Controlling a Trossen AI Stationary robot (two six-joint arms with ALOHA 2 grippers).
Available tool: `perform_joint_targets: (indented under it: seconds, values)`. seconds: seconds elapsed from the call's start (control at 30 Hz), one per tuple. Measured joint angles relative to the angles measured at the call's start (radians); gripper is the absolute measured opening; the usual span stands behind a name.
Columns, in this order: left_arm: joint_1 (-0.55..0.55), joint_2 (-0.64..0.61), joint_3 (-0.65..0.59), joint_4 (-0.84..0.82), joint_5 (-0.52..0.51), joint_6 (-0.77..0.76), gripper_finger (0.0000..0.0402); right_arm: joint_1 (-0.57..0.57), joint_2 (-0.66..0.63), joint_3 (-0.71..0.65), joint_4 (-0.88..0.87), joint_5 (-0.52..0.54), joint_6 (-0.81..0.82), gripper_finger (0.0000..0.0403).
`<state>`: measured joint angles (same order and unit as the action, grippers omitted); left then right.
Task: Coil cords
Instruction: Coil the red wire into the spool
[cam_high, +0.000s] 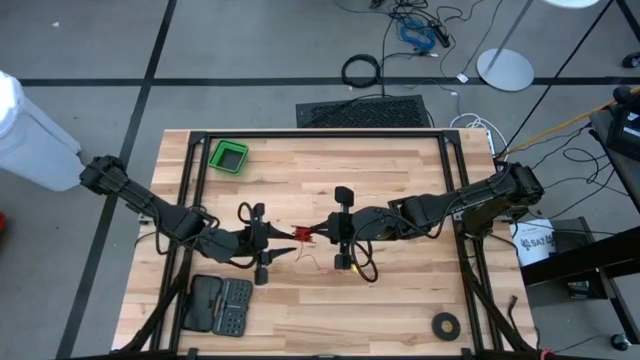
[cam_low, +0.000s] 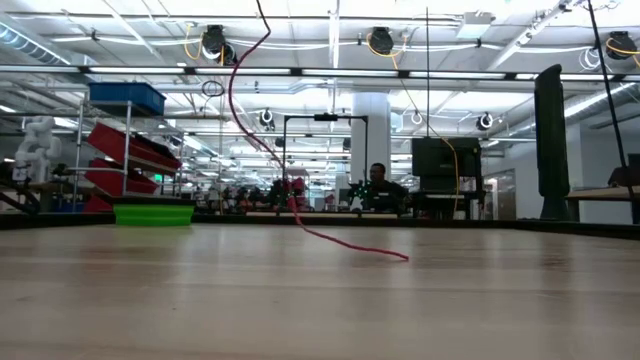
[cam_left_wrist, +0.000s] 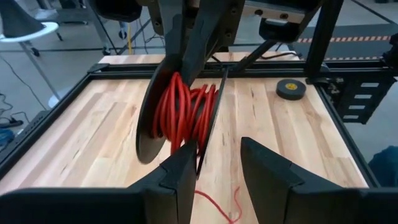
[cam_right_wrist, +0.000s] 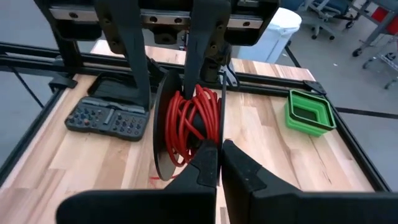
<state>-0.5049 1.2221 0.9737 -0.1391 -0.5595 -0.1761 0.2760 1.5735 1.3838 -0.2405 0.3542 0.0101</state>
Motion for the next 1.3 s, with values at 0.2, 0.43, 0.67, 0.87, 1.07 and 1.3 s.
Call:
perform_joint_targets:
  seconds: [0.2,0.43,0.67,0.87,1.07,1.3]
  values:
    - [-0.024,0.0,0.0,0.0,-0.064,0.0,0.0129,-0.003,-0.013,0.0,0.011,-0.021,-0.005,0.0]
    - [-0.049,0.002,-0.006,0.039,-0.105,0.026,0.01,-0.006,-0.035,0.0,0.006,-0.04,-0.024,0.0]
    - [-0.061,0.005,-0.102,0.351,-0.109,0.155,0.0073,-0.012,-0.067,0.0,0.006,-0.08,-0.036,0.0]
    - [-0.058,0.005,-0.118,0.394,-0.11,0.158,0.0073,-0.013,-0.072,0.0,0.014,-0.099,-0.041,0.0]
    - [-0.06,0.005,-0.118,0.437,-0.109,0.184,0.0073,-0.013,-0.073,0.0,0.032,-0.1,-0.041,0.0]
    - [-0.06,0.055,-0.118,0.544,-0.103,0.229,0.0073,-0.013,-0.074,0.0,0.037,-0.125,-0.041,0.0]
